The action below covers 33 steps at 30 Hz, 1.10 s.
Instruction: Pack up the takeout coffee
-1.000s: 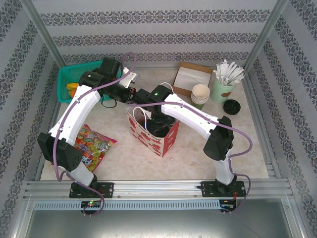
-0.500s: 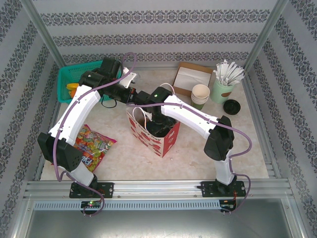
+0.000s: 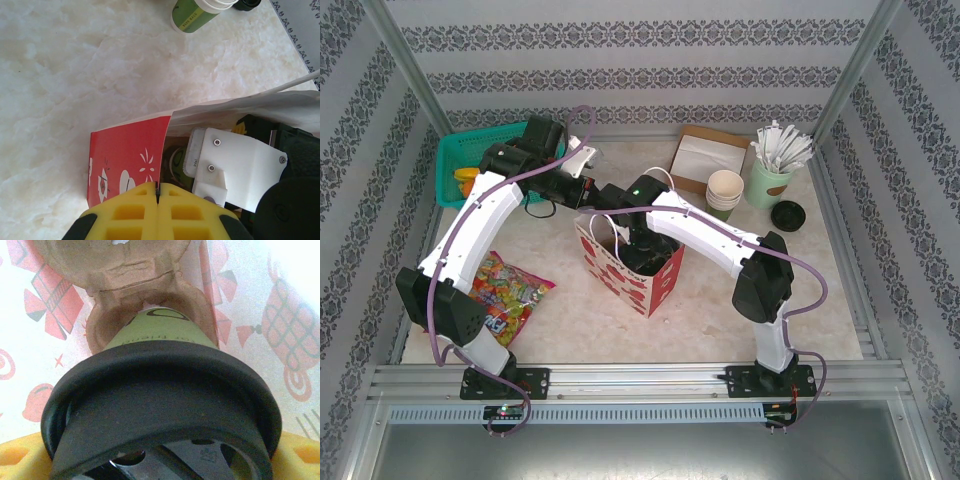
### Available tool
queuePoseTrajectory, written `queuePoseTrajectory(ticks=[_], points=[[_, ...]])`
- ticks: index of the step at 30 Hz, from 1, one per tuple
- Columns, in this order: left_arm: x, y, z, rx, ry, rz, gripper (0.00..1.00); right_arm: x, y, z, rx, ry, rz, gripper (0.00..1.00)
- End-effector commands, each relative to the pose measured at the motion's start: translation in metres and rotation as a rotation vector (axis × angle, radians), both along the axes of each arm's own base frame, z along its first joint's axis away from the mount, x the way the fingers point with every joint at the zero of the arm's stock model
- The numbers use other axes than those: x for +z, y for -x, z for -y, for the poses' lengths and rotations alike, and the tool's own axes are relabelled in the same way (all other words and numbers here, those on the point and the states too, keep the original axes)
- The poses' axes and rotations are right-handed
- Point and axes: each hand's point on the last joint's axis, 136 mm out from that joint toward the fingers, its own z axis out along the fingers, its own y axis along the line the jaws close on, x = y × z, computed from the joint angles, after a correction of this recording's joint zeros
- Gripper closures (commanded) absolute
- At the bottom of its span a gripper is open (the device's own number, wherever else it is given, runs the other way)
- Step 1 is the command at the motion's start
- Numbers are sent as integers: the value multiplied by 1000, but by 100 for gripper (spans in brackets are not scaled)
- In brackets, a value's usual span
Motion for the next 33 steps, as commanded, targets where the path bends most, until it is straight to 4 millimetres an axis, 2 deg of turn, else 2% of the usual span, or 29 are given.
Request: queuePoseTrajectory(ticks=[1, 33], points=[[4, 0, 2, -1, 26, 12, 100, -7, 2, 1, -28, 8, -25, 31], [4, 0, 3, -4, 31, 8, 100, -8, 9, 6, -53, 28, -56, 31]])
